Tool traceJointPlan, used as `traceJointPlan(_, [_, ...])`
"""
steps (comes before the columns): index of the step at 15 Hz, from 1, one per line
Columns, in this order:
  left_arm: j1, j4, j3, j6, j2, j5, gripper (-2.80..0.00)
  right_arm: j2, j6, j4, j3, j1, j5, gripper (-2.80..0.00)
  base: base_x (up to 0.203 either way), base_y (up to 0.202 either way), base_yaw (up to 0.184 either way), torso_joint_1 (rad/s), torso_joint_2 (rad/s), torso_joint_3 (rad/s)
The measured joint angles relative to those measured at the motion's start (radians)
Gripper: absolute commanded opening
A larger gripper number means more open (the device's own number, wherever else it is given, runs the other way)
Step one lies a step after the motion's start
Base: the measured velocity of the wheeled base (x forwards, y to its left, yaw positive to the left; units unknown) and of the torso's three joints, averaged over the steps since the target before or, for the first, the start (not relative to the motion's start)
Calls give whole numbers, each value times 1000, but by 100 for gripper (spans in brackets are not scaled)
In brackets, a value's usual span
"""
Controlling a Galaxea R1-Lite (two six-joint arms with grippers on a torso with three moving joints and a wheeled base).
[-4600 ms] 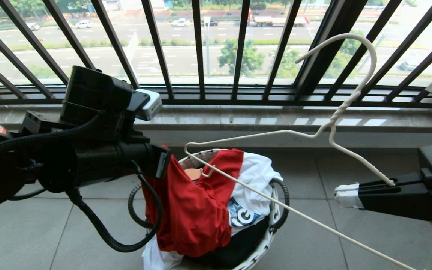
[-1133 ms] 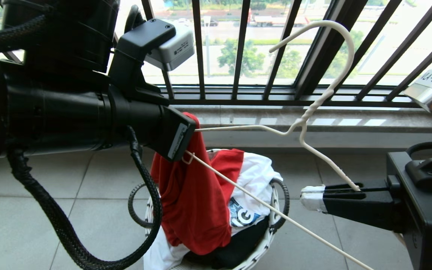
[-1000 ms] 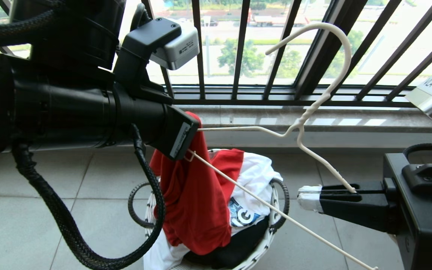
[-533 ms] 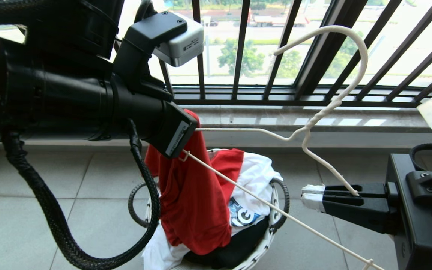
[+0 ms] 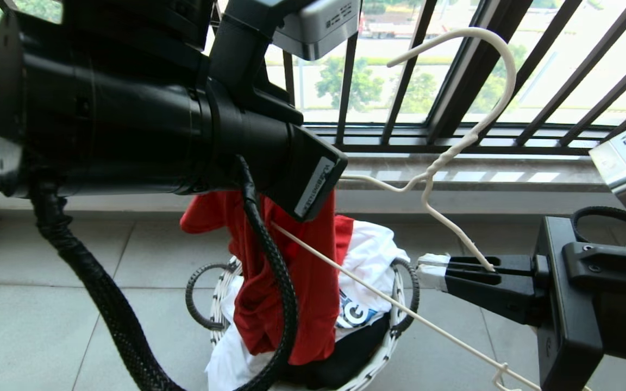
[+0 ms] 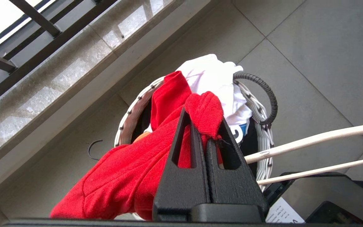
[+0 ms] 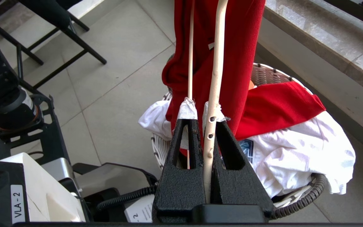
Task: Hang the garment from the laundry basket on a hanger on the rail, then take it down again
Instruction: Hang the clothes on the clothes rack
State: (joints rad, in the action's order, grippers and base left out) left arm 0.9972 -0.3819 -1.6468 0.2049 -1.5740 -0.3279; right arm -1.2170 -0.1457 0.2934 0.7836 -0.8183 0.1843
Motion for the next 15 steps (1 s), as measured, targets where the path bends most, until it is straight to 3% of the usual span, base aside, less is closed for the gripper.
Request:
traceJointPlan(2, [36, 1, -20, -31, -9, -31, -280, -11, 1, 14, 0, 20, 0, -280, 0, 0, 0, 0, 0, 0])
traceJointPlan(7, [62, 3, -61, -58, -15, -227, -280, -45, -1, 64, 13, 139, 6, -280, 0, 0, 0, 0, 0, 0])
traceJointPlan(15, [75, 6, -77, -59, -15, -228, -280, -66, 6, 66, 18, 150, 11, -280, 0, 0, 0, 0, 0, 0])
